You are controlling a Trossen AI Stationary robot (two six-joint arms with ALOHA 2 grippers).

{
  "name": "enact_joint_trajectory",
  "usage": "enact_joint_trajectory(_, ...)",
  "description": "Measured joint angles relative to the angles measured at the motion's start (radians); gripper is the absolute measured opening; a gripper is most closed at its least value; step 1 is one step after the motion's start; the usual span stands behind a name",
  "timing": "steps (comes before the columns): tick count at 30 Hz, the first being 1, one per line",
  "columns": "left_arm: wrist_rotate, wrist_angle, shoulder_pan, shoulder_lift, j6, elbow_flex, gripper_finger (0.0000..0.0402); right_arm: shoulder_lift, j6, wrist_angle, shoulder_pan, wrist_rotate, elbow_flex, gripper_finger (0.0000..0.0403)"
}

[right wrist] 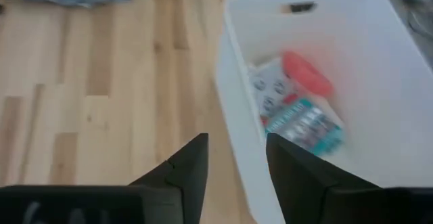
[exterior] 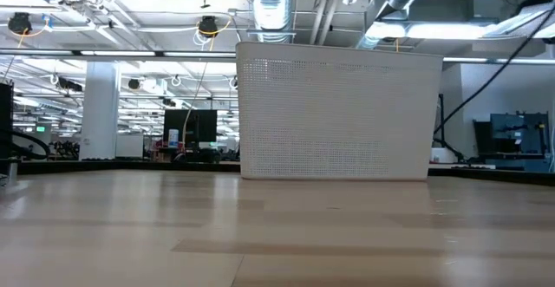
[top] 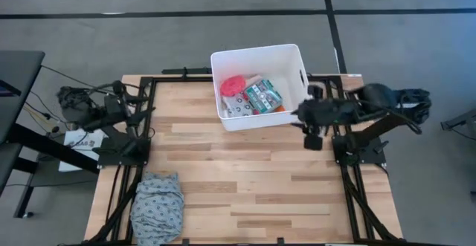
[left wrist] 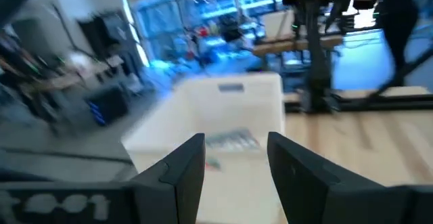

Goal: Pick & place medical supplies in basket/bin
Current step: Return to Home Position

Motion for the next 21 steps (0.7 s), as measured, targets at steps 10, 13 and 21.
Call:
enact_joint_trajectory(10, 0.123, 0.264, -0.001, -0.239, -0.011, -0.400, 0.0151, -0.461, -0.048, 0.656, 0.157, -0.081, -0.751, 0.0142)
enact_joint_trajectory(13, 0.291, 0.519, -0.001, -0.247, 0.093, -0.509, 0.0151, -0.569, -0.088, 0.860, 0.178, -0.216, -0.940, 0.0141)
enact_joint_trajectory(21, 0.316, 0.728, 0.001, -0.246, 0.228, -0.579, 0.0151, -0.747, -0.176, 1.090, 0.194, -0.267, -1.239, 0.0144)
